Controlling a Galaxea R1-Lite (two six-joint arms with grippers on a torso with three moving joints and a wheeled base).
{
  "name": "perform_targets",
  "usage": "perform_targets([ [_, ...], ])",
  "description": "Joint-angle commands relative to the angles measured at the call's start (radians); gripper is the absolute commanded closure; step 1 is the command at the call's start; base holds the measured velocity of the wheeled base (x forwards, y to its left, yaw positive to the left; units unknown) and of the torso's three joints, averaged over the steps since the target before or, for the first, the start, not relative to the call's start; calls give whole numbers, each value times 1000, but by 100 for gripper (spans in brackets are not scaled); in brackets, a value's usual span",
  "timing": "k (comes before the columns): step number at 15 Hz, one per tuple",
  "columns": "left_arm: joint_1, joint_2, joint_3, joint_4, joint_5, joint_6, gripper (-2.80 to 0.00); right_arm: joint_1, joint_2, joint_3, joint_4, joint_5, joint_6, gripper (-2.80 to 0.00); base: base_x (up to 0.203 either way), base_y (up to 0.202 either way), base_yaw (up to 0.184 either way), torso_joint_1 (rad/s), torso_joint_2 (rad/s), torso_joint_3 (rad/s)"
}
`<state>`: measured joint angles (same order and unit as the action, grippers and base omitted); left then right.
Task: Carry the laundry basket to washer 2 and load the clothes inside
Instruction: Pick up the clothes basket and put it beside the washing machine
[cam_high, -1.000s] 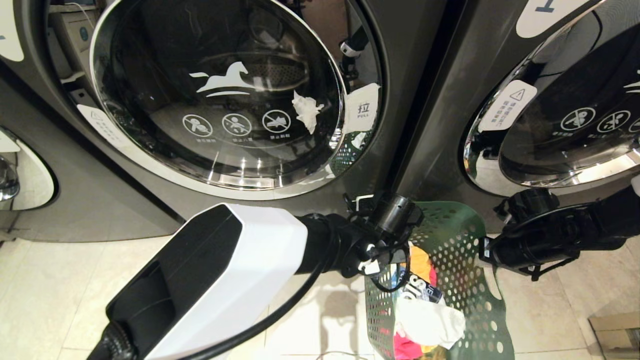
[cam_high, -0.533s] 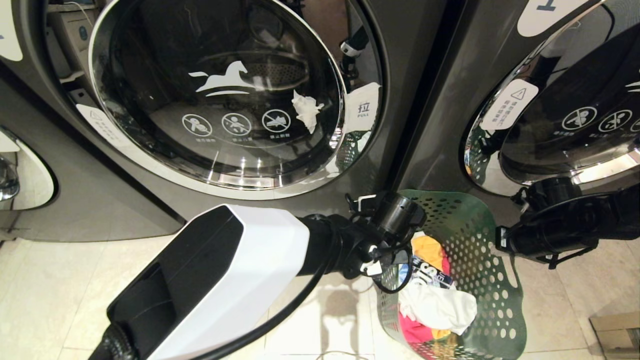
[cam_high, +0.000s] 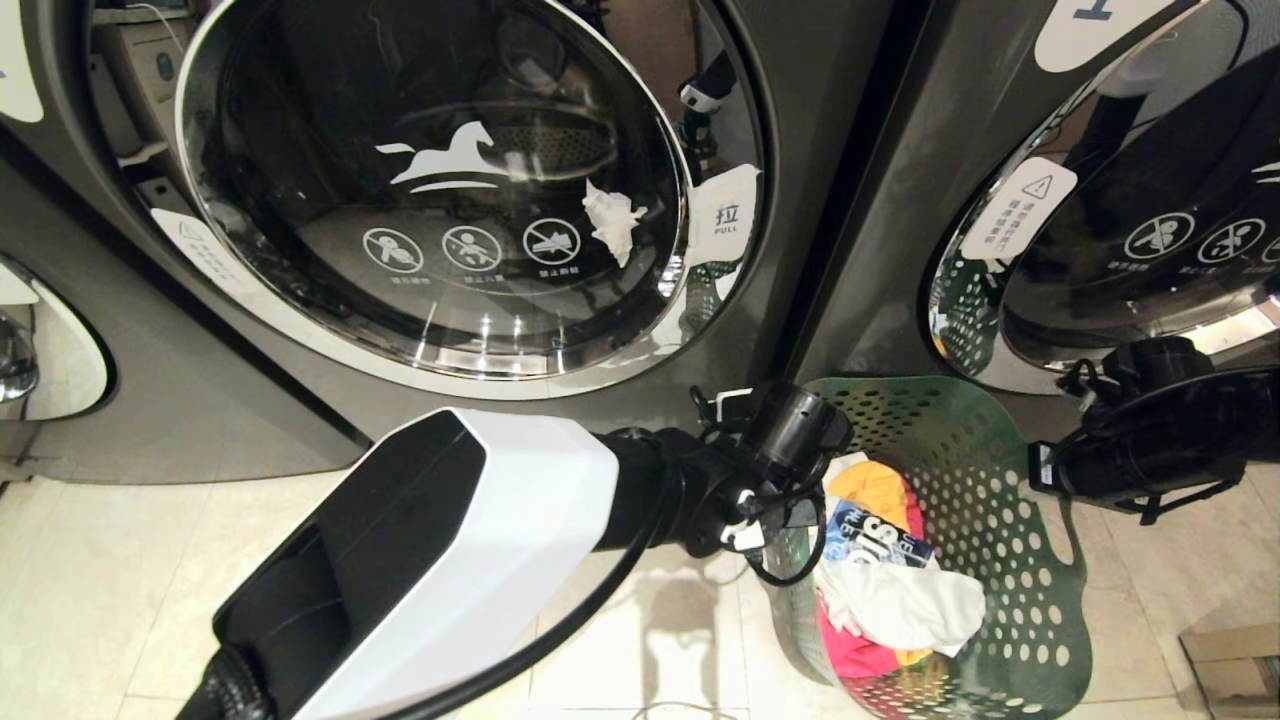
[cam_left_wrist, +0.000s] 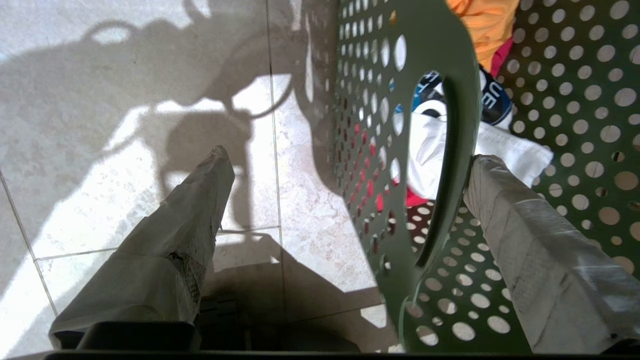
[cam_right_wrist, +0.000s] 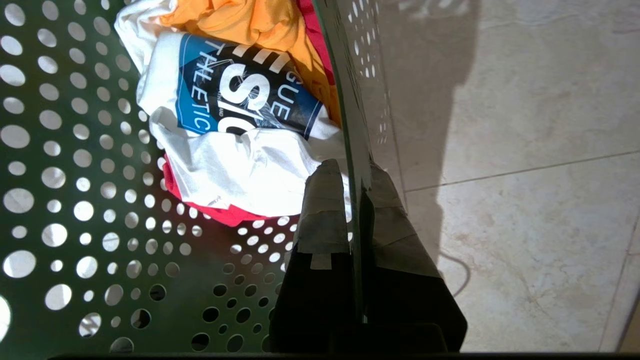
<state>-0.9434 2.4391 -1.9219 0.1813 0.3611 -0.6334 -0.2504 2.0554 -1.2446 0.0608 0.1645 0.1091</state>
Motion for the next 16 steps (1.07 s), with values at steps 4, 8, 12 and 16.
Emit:
perform_targets([
  [4, -6, 1, -2, 0, 2, -3, -280, -50, 7, 14, 4, -13, -19, 0, 0, 0, 0, 0, 0, 0],
  [8, -11, 3, -3, 1, 2, -3, -280, -46, 43, 17, -1, -10, -16, 0, 0, 0, 0, 0, 0, 0],
  [12, -11, 3, -3, 0, 2, -3, -280, -31, 62, 14, -3, -11, -16, 0, 0, 0, 0, 0, 0, 0],
  [16, -11, -2, -3, 0, 2, -3, -280, -13, 55, 17, 0, -33, -16, 0, 0, 0, 0, 0, 0, 0],
])
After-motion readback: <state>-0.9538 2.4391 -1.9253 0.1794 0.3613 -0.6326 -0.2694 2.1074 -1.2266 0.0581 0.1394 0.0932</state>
